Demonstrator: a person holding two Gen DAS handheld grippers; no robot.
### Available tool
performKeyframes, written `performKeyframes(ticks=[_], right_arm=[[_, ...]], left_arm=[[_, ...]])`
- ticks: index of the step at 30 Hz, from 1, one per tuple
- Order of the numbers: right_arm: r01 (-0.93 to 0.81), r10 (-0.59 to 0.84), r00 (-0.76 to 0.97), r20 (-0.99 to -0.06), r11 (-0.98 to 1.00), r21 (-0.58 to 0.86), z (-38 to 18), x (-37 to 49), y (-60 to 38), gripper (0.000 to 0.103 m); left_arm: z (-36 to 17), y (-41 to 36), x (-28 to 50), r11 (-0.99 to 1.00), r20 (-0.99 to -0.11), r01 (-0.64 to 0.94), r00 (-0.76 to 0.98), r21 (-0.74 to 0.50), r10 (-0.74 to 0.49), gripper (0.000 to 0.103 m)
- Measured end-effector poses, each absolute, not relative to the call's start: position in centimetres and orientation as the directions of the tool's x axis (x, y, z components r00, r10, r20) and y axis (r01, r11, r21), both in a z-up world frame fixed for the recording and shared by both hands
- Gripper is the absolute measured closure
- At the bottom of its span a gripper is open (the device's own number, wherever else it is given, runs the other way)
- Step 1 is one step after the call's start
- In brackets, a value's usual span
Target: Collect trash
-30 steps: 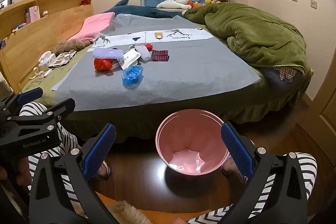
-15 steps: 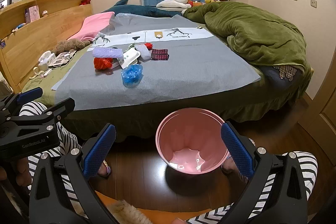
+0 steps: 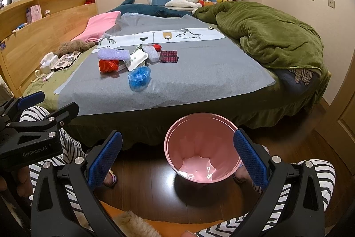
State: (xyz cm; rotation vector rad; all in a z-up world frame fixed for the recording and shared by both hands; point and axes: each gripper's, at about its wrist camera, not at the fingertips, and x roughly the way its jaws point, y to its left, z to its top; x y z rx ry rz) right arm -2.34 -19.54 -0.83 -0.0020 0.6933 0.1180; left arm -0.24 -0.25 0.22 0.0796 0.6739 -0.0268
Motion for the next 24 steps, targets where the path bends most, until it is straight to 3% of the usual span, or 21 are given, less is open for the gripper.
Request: performKeyframes(ticks=[24], right_arm=[[-0.108,0.106,0.761,-0.640,0.993,0.036,-1.09,-2.28,-19.65,0.005]], left_arm=[[0.31,-0.18,-0.35,0.997,-0.625,0.052,0.781,0.065,0.000,0.008]])
